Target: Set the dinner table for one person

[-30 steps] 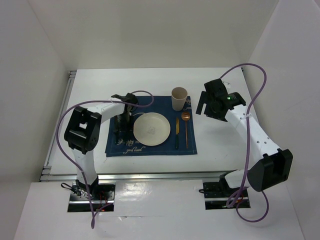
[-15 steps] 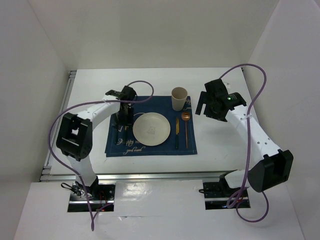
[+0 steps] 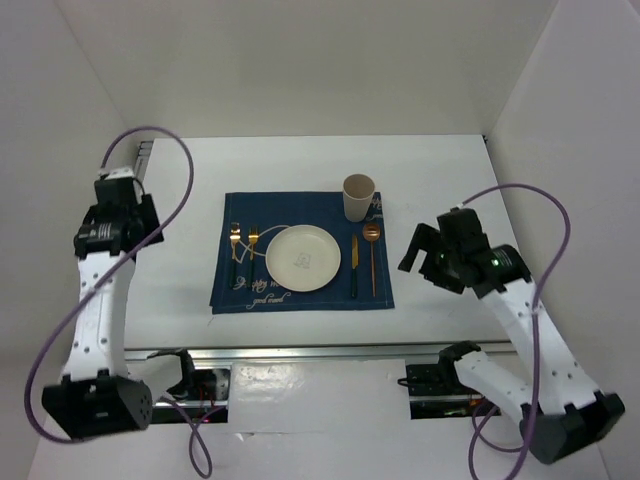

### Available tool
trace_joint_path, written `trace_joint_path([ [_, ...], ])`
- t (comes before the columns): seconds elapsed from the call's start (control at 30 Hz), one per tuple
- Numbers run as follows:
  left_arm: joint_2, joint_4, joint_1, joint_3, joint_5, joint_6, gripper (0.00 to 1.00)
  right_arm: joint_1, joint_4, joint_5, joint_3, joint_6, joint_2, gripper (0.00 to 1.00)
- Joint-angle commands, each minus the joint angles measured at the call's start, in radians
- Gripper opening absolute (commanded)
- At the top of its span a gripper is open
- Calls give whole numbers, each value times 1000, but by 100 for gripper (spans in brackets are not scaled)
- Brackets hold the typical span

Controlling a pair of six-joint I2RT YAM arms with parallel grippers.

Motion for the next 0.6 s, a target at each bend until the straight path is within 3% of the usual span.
trace_joint_path([
  [0.0, -116, -22, 102, -100, -45, 129, 76, 8, -12, -111, -20, 44, -144, 100],
  [0.13, -198, -88, 179, -105, -1, 258, 80, 8, -82, -132, 12, 44, -209, 100],
  [0.37, -254, -277, 180, -89, -10, 407, 82, 8, -171, -193, 90, 53, -252, 100],
  [0.57, -325, -393, 180, -164, 46, 422, 83, 8, -248, -223, 135, 53, -308, 100],
])
